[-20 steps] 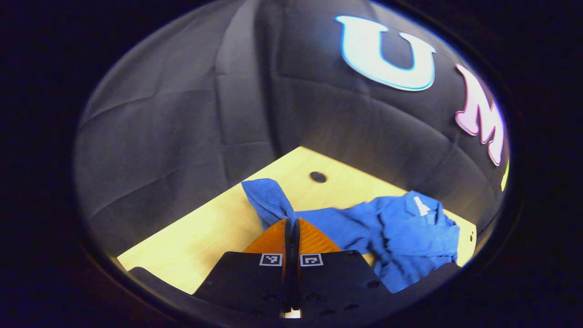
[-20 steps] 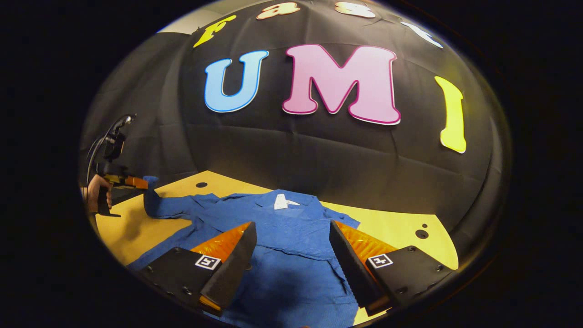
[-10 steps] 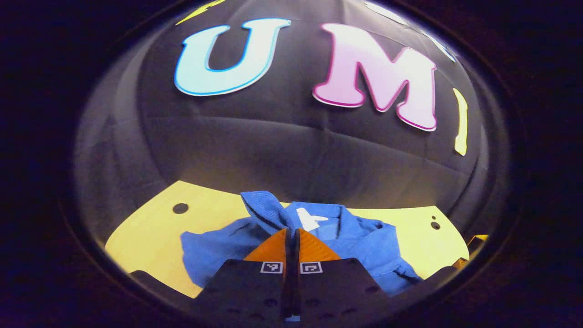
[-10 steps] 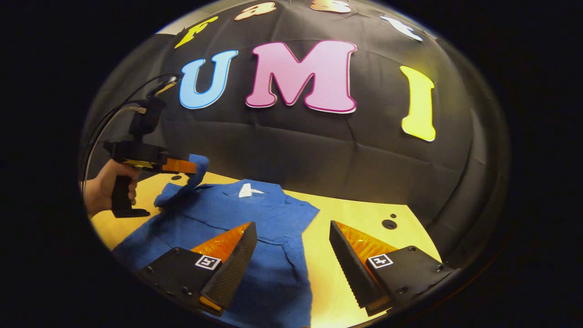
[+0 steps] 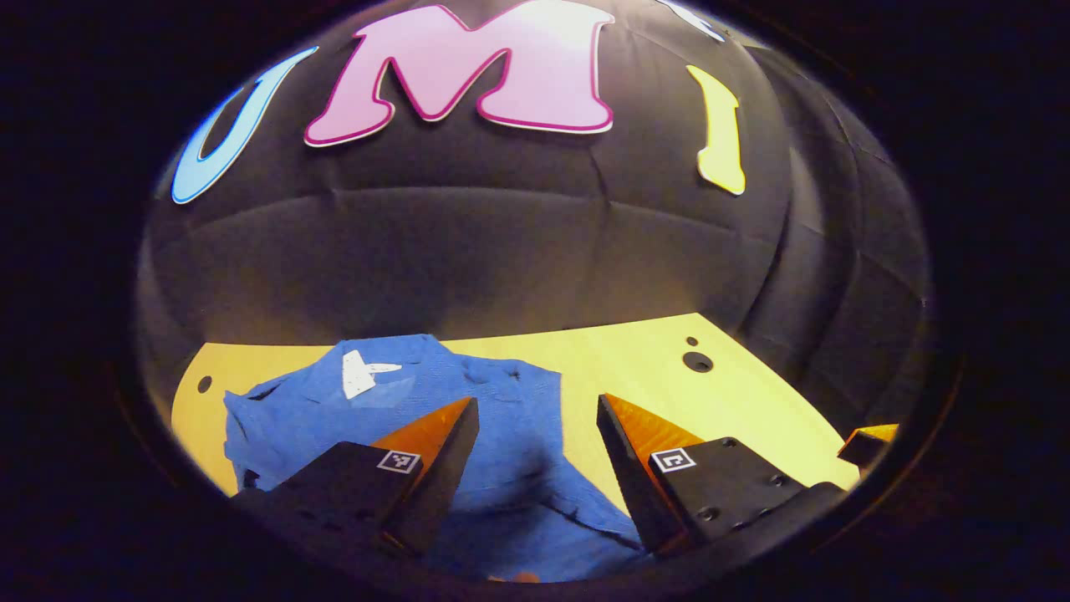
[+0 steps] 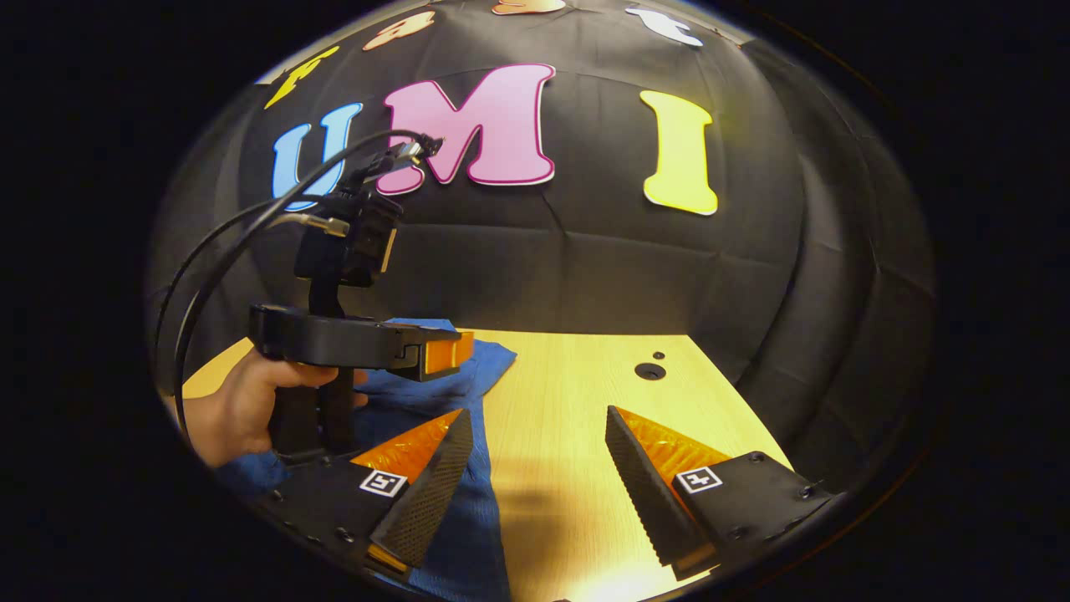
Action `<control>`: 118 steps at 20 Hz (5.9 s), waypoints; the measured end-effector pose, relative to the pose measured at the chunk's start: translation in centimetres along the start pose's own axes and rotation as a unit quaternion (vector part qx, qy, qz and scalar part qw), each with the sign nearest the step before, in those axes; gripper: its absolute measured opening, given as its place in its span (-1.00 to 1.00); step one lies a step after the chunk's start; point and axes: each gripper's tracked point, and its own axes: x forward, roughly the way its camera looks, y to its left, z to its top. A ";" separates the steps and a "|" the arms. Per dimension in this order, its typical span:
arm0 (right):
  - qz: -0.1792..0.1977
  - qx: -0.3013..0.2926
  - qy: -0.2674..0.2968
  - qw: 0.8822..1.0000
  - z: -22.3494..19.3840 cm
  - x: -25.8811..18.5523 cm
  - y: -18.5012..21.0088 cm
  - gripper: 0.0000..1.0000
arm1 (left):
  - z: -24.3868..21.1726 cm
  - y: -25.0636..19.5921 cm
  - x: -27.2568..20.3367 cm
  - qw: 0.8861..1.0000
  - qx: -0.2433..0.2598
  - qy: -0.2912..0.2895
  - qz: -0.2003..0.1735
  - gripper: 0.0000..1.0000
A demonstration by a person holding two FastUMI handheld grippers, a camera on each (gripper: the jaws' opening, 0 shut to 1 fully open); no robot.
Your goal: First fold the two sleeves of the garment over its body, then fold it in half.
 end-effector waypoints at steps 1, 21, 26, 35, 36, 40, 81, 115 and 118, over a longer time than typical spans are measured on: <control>-0.001 0.003 0.006 1.000 -0.7 -0.4 0.0 1.00 | 0.1 -0.9 -0.7 1.000 0.008 -0.007 -0.006 0.66; -0.058 0.014 0.154 0.986 -13.3 -10.2 3.2 1.00 | -27.2 22.5 -33.6 0.966 -0.115 0.140 0.184 0.66; -0.074 0.032 0.196 0.977 -16.2 -12.6 3.3 0.94 | -30.1 19.7 -34.4 0.961 -0.136 0.172 0.169 0.66; -0.057 0.048 0.245 0.967 -19.2 -12.8 5.3 0.97 | -30.2 17.3 -32.6 0.957 -0.131 0.199 0.164 0.54; -0.052 0.045 0.247 0.967 -19.1 -12.7 5.7 0.68 | -30.1 17.1 -32.1 0.957 -0.133 0.200 0.161 0.32; -0.036 0.037 0.250 0.967 -18.8 -11.7 6.7 -0.71 | -29.2 16.2 -31.0 0.956 -0.156 0.194 0.154 -0.50; -0.005 -0.025 -0.135 0.991 12.4 28.8 9.7 0.47 | 2.5 37.8 3.0 0.976 -0.034 -0.143 0.161 0.24; 0.022 -0.047 -0.200 0.978 15.7 -16.8 17.4 0.93 | -1.3 18.7 -46.9 0.929 -0.057 -0.312 0.191 0.66; 0.066 -0.040 -0.177 0.981 13.8 -21.3 18.9 0.91 | -3.6 14.9 -50.9 0.935 -0.058 -0.293 0.190 0.63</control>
